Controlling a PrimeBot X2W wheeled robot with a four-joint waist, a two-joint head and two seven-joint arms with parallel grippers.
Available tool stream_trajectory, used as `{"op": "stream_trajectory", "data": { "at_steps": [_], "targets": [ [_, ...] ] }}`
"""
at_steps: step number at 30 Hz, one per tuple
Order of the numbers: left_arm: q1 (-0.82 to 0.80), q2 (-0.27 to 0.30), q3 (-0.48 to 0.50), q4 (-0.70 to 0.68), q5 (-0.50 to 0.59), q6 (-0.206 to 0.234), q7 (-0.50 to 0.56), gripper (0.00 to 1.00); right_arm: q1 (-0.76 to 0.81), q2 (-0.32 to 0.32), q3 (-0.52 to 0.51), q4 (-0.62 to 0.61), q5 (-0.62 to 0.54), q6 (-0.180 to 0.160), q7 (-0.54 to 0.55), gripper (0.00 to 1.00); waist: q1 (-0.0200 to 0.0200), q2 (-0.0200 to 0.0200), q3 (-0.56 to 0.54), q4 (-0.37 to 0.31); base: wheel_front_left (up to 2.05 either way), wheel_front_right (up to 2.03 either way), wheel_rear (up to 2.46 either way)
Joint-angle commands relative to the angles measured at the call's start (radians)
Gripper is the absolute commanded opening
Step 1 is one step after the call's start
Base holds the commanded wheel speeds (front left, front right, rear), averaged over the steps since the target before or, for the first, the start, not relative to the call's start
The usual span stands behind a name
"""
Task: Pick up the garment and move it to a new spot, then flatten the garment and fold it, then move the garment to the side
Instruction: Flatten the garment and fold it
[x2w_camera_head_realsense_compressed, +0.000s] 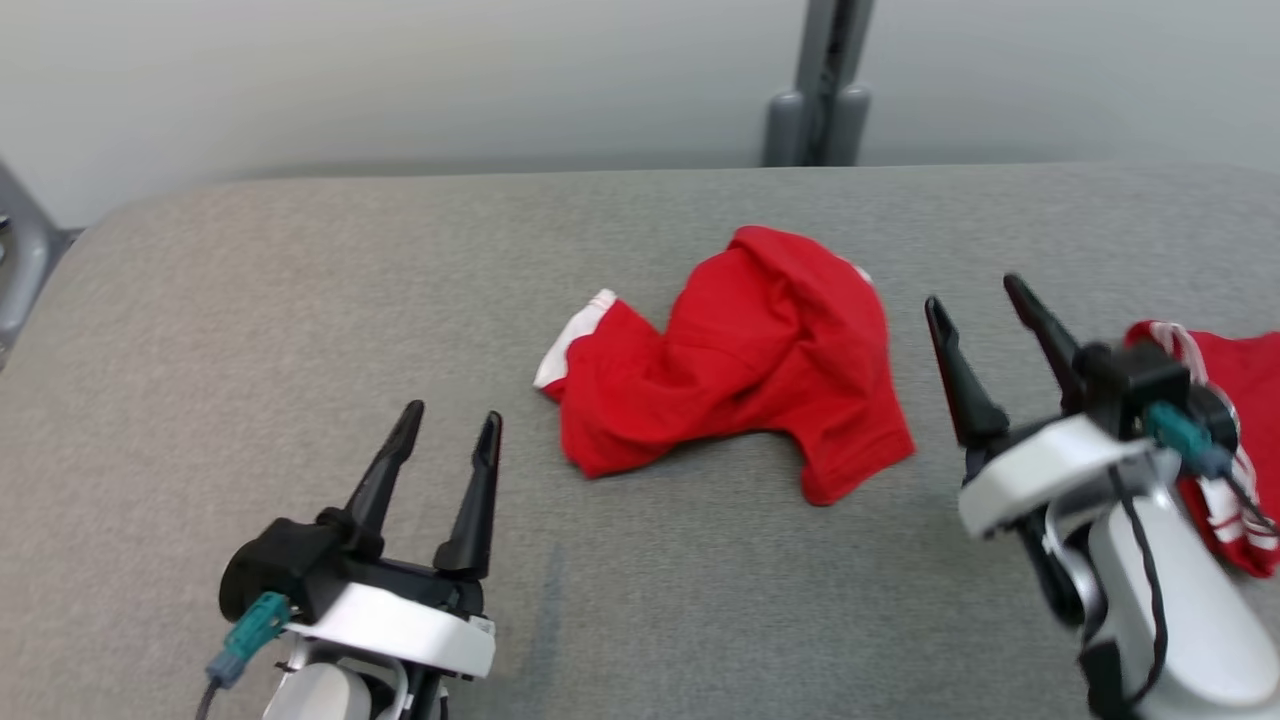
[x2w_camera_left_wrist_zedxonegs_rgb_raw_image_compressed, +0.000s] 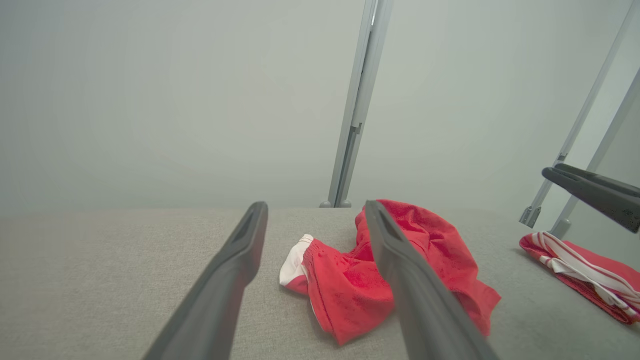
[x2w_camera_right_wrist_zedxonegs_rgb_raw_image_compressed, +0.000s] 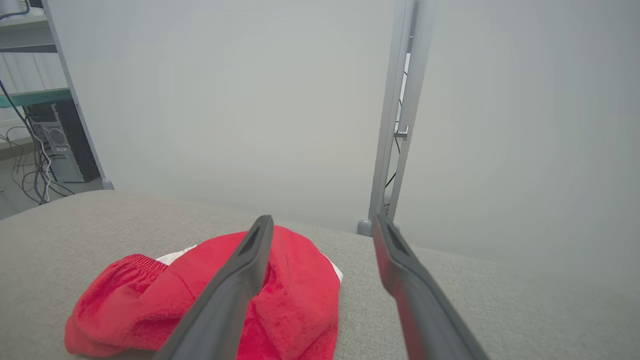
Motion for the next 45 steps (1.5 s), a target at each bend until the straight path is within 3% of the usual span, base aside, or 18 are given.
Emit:
{"op": "stream_trajectory", "data": {
  "at_steps": [1, 8, 12, 35, 41, 45],
  "targets": [
    [0.010, 0.004, 0.016, -0.007, -0.016, 0.008, -0.003, 1.00, 0.058, 0.023, -0.022, -0.043, -0.008, 0.000, -0.012, 1.00, 0.0000, 0.0000, -0.021, -0.044, 0.00, 0.00, 0.00],
    [0.021, 0.004, 0.042, -0.009, -0.015, 0.007, -0.003, 1.00, 0.280, 0.089, -0.130, -0.255, -0.036, 0.000, -0.040, 1.00, 0.0000, 0.0000, -0.015, -0.094, 0.00, 0.00, 0.00],
    [0.025, 0.004, 0.046, -0.006, -0.018, 0.005, -0.003, 1.00, 0.340, 0.104, -0.143, -0.301, -0.051, 0.000, -0.045, 1.00, 0.0000, 0.0000, -0.013, -0.104, 0.00, 0.00, 0.00],
    [0.016, 0.004, 0.053, 0.047, -0.004, 0.020, -0.003, 1.00, 0.352, 0.113, -0.152, -0.323, -0.047, 0.000, -0.013, 1.00, 0.0000, 0.0000, 0.010, -0.135, 0.00, 0.00, 0.00],
    [-0.038, 0.005, 0.040, 0.183, 0.008, 0.038, -0.003, 1.00, 0.329, 0.112, -0.137, -0.325, -0.043, 0.000, -0.006, 1.00, 0.0000, 0.0000, 0.051, -0.175, 0.00, 0.00, 0.00],
    [-0.094, 0.012, 0.037, 0.268, 0.016, 0.027, -0.003, 1.00, 0.327, 0.112, -0.137, -0.315, -0.037, 0.000, -0.012, 1.00, 0.0000, 0.0000, 0.078, -0.206, 0.00, 0.00, 0.00]
  ]
}}
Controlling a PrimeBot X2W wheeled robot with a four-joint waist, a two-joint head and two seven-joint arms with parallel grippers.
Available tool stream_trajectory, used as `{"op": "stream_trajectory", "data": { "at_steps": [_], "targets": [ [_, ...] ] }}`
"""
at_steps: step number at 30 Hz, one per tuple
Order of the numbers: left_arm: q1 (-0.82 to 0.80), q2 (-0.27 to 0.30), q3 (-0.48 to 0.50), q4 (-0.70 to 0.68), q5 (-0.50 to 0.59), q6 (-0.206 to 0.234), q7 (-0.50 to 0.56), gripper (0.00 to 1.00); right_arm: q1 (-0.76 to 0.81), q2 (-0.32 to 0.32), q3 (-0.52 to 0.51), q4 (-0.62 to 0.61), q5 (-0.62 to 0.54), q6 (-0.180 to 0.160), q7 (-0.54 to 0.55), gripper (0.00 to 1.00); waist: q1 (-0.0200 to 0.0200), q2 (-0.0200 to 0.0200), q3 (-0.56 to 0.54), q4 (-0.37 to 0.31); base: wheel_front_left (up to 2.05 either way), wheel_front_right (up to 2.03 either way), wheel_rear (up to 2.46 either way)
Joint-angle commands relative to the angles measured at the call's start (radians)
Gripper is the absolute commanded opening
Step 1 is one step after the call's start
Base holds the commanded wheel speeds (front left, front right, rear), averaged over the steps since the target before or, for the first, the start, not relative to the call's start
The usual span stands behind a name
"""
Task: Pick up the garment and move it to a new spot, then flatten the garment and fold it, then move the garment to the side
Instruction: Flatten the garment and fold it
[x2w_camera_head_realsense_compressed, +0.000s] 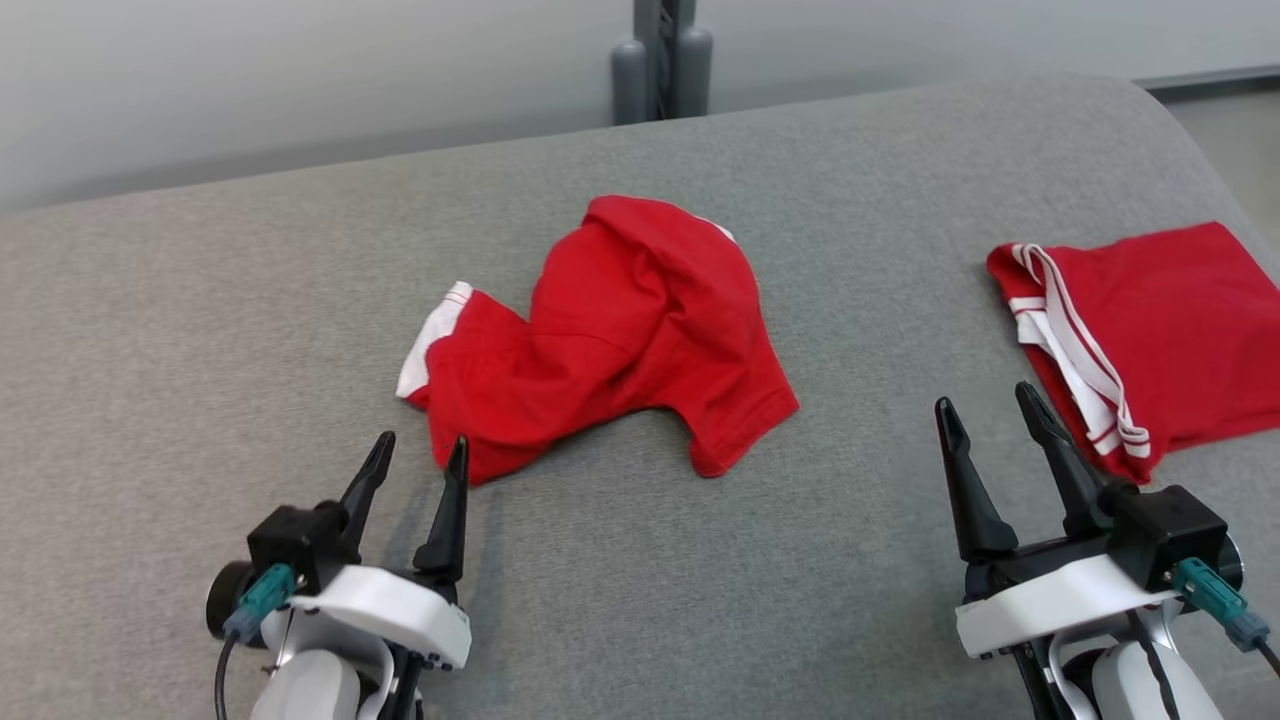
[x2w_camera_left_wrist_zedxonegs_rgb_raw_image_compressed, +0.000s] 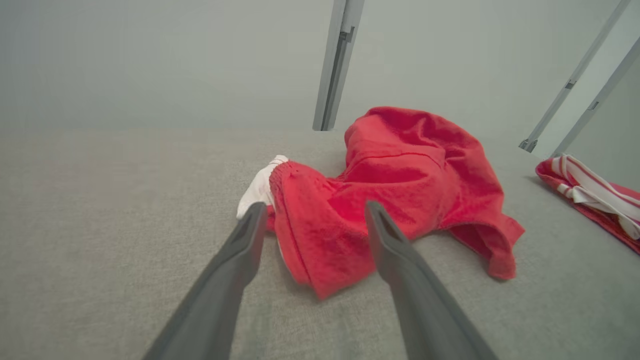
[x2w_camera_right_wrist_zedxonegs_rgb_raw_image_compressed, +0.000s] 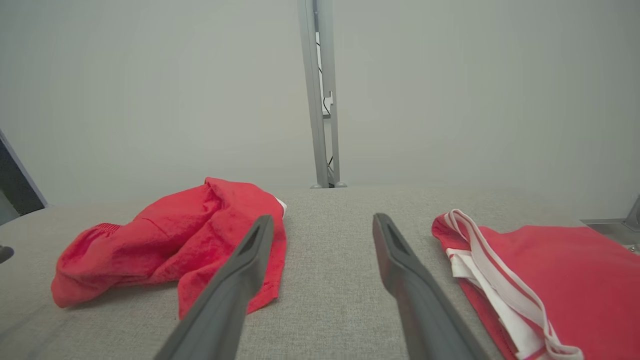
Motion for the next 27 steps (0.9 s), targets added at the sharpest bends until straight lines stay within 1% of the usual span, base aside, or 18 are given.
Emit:
{"op": "stream_trajectory", "data": {
  "at_steps": [1, 5, 11, 15, 16, 17, 20, 22, 23, 25, 27],
  "targets": [
    [-0.020, 0.008, -0.002, 0.014, 0.006, -0.004, -0.003, 1.00, -0.007, -0.004, -0.001, 0.004, 0.004, 0.000, -0.007, 1.00, 0.0000, -0.0001, 0.018, -0.021, 0.00, 0.00, 0.00],
    [-0.085, 0.022, -0.013, 0.099, 0.012, -0.010, 0.009, 1.00, -0.008, -0.004, 0.000, 0.017, 0.010, 0.000, -0.015, 1.00, 0.0000, -0.0001, 0.031, -0.046, 0.00, 0.00, 0.00],
    [-0.154, 0.035, -0.008, 0.201, -0.002, -0.009, 0.047, 1.00, -0.024, -0.004, 0.003, 0.028, 0.025, 0.000, -0.027, 1.00, 0.0000, -0.0001, 0.044, -0.074, 0.00, 0.00, 0.00],
    [-0.179, 0.034, -0.026, 0.246, -0.025, -0.025, 0.077, 1.00, -0.031, -0.004, -0.003, 0.034, 0.026, 0.000, -0.035, 1.00, 0.0000, -0.0001, 0.050, -0.079, 0.00, 0.00, 0.00],
    [-0.183, 0.034, -0.031, 0.251, -0.031, -0.028, 0.083, 0.27, -0.031, -0.004, -0.004, 0.036, 0.028, 0.000, -0.033, 1.00, 0.0000, -0.0001, 0.051, -0.079, 0.00, 0.00, 0.00],
    [-0.190, 0.038, -0.036, 0.256, -0.036, -0.031, 0.085, 0.00, -0.031, -0.004, -0.006, 0.038, 0.028, 0.000, -0.035, 1.00, 0.0000, -0.0001, 0.051, -0.078, 0.00, 0.00, 0.00],
    [-0.198, 0.042, -0.063, 0.255, -0.048, -0.038, 0.079, 0.00, -0.030, -0.004, -0.010, 0.043, 0.030, 0.000, -0.040, 1.00, 0.0000, -0.0001, 0.049, -0.073, 0.00, 0.00, 0.00],
    [-0.201, 0.046, -0.099, 0.230, -0.051, -0.043, 0.061, 0.00, -0.032, -0.004, -0.009, 0.046, 0.031, 0.000, -0.042, 1.00, 0.0000, -0.0001, 0.043, -0.068, 0.00, 0.00, 0.00],
    [-0.198, 0.053, -0.131, 0.211, -0.046, -0.045, 0.053, 0.00, -0.032, -0.004, -0.008, 0.048, 0.032, 0.000, -0.043, 1.00, 0.0000, -0.0001, 0.040, -0.065, 0.00, 0.00, 0.00],
    [-0.188, 0.061, -0.227, 0.148, -0.068, -0.043, 0.040, 0.00, -0.032, -0.004, -0.009, 0.051, 0.033, 0.000, -0.044, 1.00, 0.0000, -0.0001, 0.030, -0.059, 0.00, 0.00, 0.00],
    [-0.180, 0.091, -0.316, 0.078, -0.103, -0.043, 0.037, 0.00, -0.030, -0.004, -0.013, 0.053, 0.034, 0.000, -0.043, 1.00, 0.0000, -0.0001, 0.020, -0.050, 0.00, 0.00, 0.00]
  ]
}}
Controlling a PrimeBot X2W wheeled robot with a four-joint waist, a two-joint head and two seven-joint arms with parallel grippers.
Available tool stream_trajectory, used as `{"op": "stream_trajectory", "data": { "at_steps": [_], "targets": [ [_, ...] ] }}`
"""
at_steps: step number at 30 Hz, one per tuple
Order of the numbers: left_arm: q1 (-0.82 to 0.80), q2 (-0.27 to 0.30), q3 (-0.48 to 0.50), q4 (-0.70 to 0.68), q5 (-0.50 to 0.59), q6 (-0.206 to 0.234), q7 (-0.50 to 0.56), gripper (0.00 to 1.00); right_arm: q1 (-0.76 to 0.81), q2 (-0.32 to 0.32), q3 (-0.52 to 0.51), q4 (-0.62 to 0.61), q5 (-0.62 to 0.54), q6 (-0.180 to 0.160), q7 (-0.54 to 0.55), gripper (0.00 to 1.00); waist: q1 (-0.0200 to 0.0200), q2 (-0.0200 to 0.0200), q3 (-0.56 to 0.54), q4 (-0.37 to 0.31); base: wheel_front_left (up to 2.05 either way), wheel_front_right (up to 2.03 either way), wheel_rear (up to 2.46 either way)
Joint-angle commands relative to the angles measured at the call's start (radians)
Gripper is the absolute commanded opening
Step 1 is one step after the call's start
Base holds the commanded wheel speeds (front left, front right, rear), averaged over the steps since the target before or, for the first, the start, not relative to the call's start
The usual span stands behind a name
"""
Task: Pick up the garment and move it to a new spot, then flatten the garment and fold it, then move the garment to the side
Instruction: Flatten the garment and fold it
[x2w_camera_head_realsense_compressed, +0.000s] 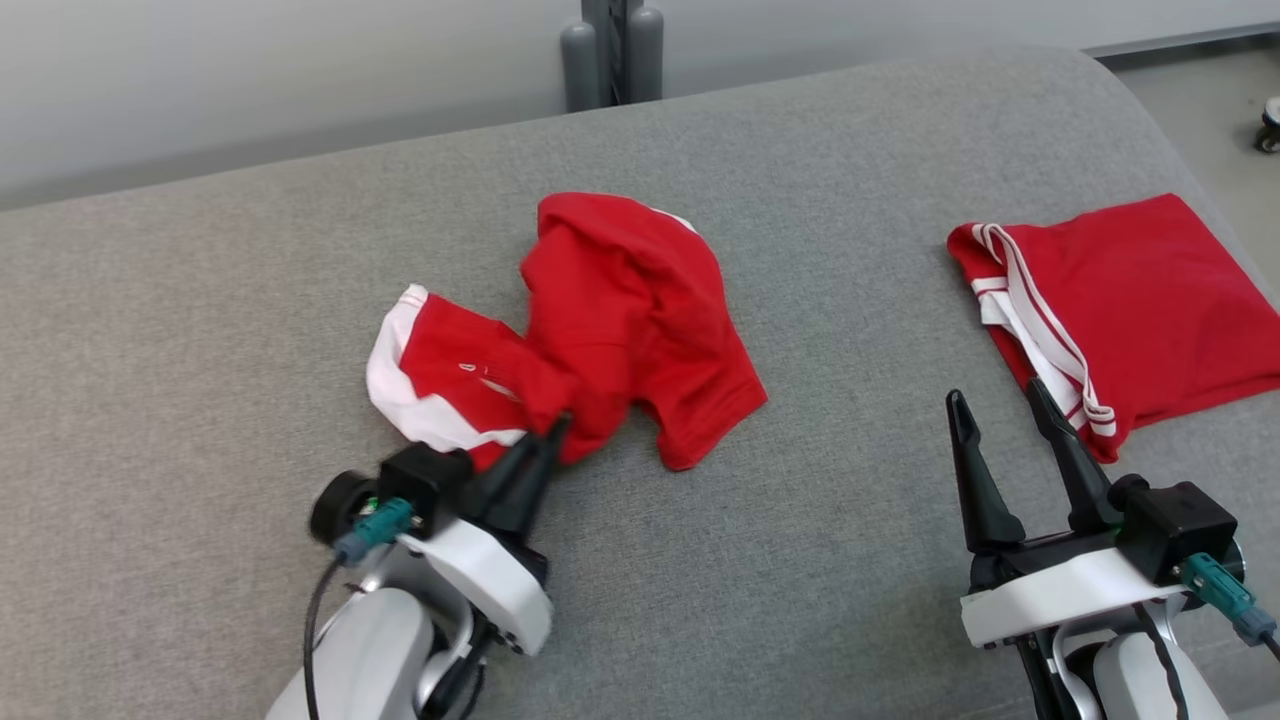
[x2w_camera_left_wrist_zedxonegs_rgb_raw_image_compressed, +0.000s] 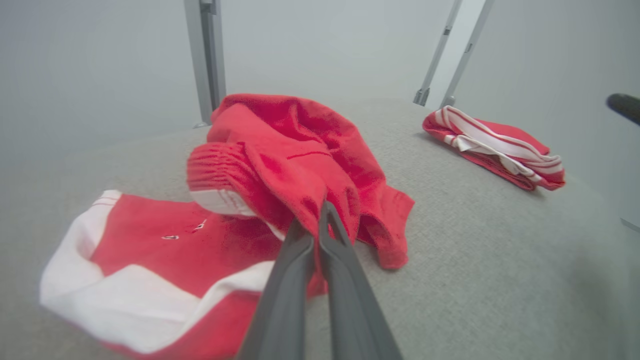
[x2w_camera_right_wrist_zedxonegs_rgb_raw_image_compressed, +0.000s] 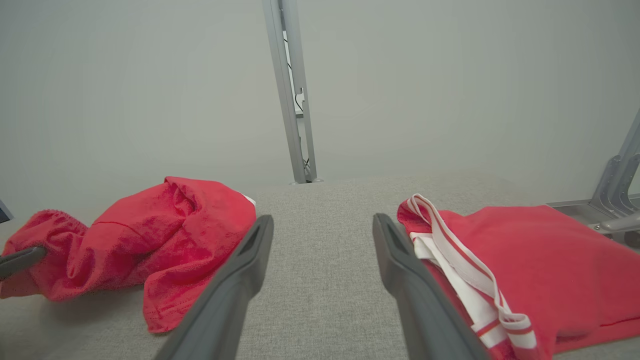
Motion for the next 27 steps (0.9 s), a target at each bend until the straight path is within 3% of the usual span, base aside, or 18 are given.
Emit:
{"op": "stream_trajectory", "data": {
  "at_steps": [1, 4, 8, 13, 14, 18, 27],
  "targets": [
    [-0.004, 0.030, -0.042, -0.042, -0.020, 0.000, -0.003, 0.00, -0.004, -0.005, -0.006, 0.001, 0.007, 0.000, -0.004, 1.00, 0.0000, 0.0000, -0.011, 0.011, 0.00, 0.00, 0.00],
    [-0.032, 0.054, -0.163, -0.176, -0.086, -0.001, 0.019, 0.00, -0.002, -0.005, -0.007, 0.009, 0.006, 0.000, -0.007, 1.00, 0.0000, 0.0000, -0.029, 0.022, 0.00, 0.00, 0.00],
    [-0.072, 0.067, -0.244, -0.347, -0.179, -0.001, 0.051, 0.00, 0.000, -0.004, -0.008, 0.016, 0.013, 0.000, -0.009, 1.00, 0.0000, 0.0000, -0.051, 0.033, 0.00, 0.00, 0.00],
    [-0.113, 0.041, -0.227, -0.479, -0.272, 0.000, 0.068, 0.00, 0.004, -0.005, -0.005, 0.021, 0.017, 0.000, -0.010, 1.00, 0.0000, 0.0000, -0.065, 0.041, 0.00, 0.00, 0.00],
    [-0.121, 0.026, -0.183, -0.506, -0.319, 0.025, 0.075, 0.00, 0.003, -0.005, 0.000, 0.022, 0.020, 0.000, -0.010, 1.00, 0.0000, 0.0000, -0.068, 0.043, 0.00, 0.00, 0.00],
    [-0.115, 0.072, -0.121, -0.455, -0.322, 0.090, 0.096, 0.00, -0.004, -0.004, 0.010, 0.023, 0.027, 0.000, -0.011, 1.00, 0.0000, 0.0000, -0.064, 0.045, 0.00, 0.00, 0.00],
    [-0.043, 0.177, -0.042, -0.216, -0.340, 0.141, 0.103, 0.00, -0.021, -0.005, 0.018, 0.018, 0.027, 0.000, -0.011, 1.00, 0.0000, 0.0000, -0.035, 0.051, 0.00, 0.00, 0.00]
  ]
}}
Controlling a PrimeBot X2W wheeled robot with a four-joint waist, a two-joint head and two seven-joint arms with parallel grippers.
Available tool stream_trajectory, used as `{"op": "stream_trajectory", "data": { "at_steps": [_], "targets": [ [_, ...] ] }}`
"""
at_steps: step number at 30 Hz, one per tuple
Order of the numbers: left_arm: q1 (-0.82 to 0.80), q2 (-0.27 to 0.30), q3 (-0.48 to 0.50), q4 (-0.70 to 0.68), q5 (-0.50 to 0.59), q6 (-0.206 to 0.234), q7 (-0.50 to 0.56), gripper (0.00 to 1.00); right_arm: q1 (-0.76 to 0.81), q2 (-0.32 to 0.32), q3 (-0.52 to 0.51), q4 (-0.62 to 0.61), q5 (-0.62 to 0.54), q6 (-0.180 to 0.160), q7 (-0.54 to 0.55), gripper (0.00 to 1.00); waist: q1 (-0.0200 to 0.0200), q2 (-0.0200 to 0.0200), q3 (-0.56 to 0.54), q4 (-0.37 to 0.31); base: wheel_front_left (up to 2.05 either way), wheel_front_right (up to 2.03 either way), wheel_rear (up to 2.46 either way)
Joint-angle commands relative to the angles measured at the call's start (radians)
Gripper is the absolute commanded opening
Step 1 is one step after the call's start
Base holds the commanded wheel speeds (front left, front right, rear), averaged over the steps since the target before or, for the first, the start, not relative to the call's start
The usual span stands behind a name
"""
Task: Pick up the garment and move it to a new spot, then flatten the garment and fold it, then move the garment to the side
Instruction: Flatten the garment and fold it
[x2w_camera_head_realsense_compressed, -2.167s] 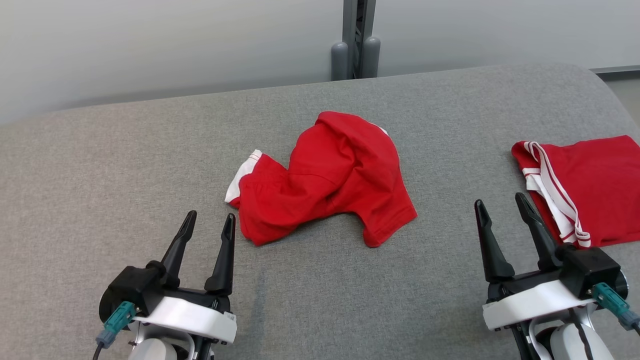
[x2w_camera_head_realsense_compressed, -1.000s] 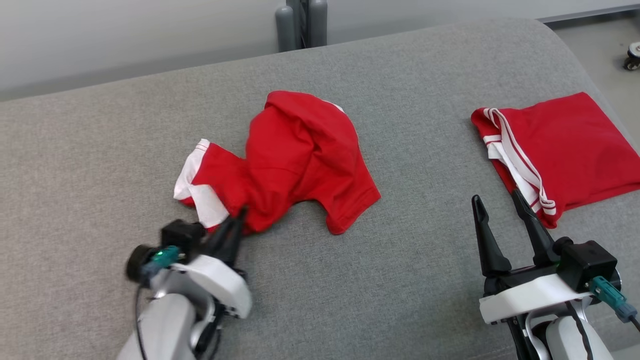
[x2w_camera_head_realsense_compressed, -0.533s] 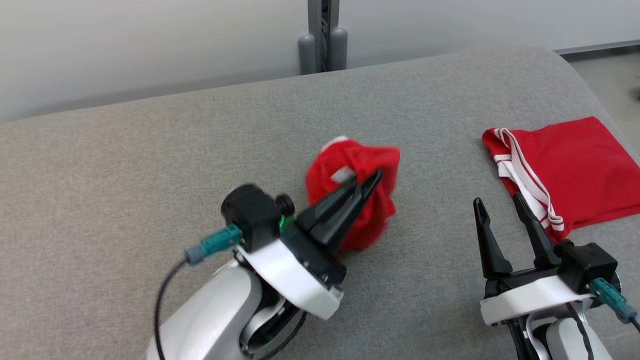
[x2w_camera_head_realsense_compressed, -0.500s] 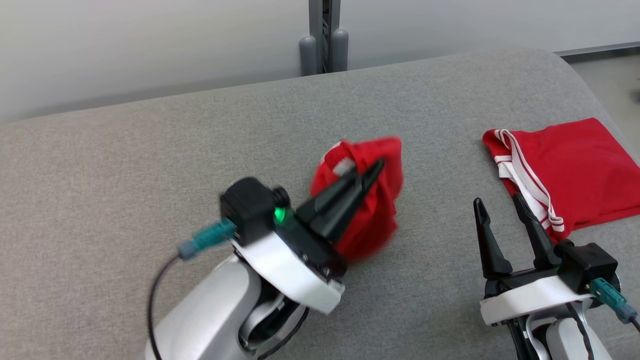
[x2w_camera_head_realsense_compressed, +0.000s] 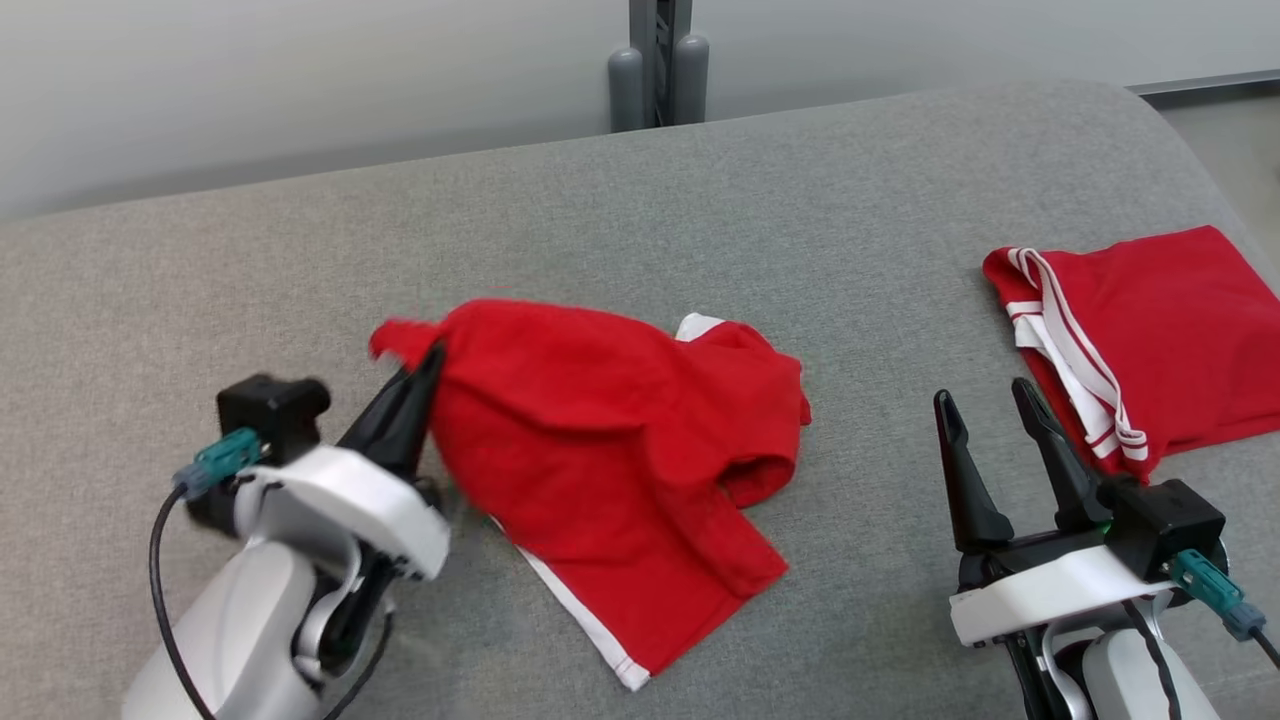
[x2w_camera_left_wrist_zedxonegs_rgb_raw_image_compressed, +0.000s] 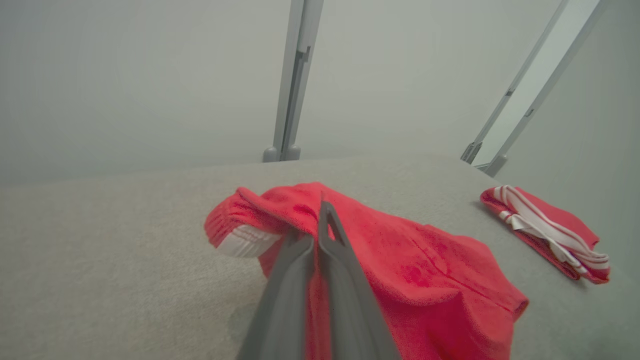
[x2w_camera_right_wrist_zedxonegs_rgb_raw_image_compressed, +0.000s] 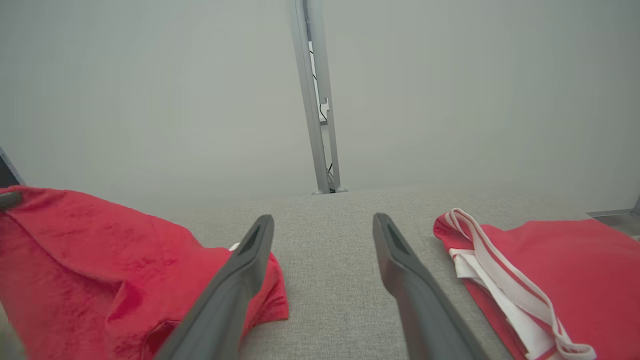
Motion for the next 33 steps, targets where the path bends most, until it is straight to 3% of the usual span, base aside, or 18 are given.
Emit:
{"op": "stream_trajectory", "data": {
  "at_steps": [1, 7, 8, 9, 17, 24, 33],
  "targets": [
    [0.015, 0.016, 0.005, 0.047, 0.002, 0.009, 0.001, 0.00, -0.012, -0.005, 0.000, 0.002, -0.005, 0.000, -0.005, 1.00, 0.0000, 0.0000, 0.006, 0.005, 0.00, 0.00, 0.00],
    [0.021, 0.021, 0.011, 0.283, 0.003, 0.029, -0.013, 0.00, -0.019, -0.005, 0.006, 0.007, -0.020, 0.000, -0.004, 1.00, 0.0000, 0.0000, 0.013, 0.028, 0.00, 0.00, 0.00],
    [0.016, 0.016, 0.012, 0.308, 0.004, 0.029, -0.025, 0.12, -0.021, -0.005, 0.008, 0.008, -0.022, 0.000, -0.004, 1.00, 0.0000, 0.0000, 0.012, 0.032, 0.00, 0.00, 0.00],
    [0.009, 0.010, 0.015, 0.325, 0.004, 0.029, -0.042, 0.99, -0.021, -0.005, 0.010, 0.009, -0.023, 0.000, -0.004, 1.00, 0.0000, 0.0000, 0.011, 0.035, 0.00, 0.00, 0.00],
    [-0.011, -0.021, 0.037, 0.369, 0.008, -0.015, -0.131, 1.00, -0.003, -0.005, 0.019, 0.012, -0.024, 0.000, -0.001, 1.00, 0.0000, 0.0000, -0.012, 0.075, 0.00, 0.00, 0.00],
    [0.076, -0.028, 0.137, 0.186, 0.093, 0.003, -0.149, 1.00, 0.029, -0.005, 0.016, 0.012, -0.024, 0.000, 0.008, 1.00, 0.0000, 0.0000, -0.043, 0.118, 0.00, 0.00, 0.00],
    [0.263, -0.105, 0.232, 0.022, 0.189, -0.014, -0.149, 1.00, 0.048, -0.005, 0.000, 0.047, -0.015, 0.000, 0.023, 1.00, 0.0000, 0.0000, -0.066, 0.166, 0.00, 0.00, 0.00]
  ]
}}
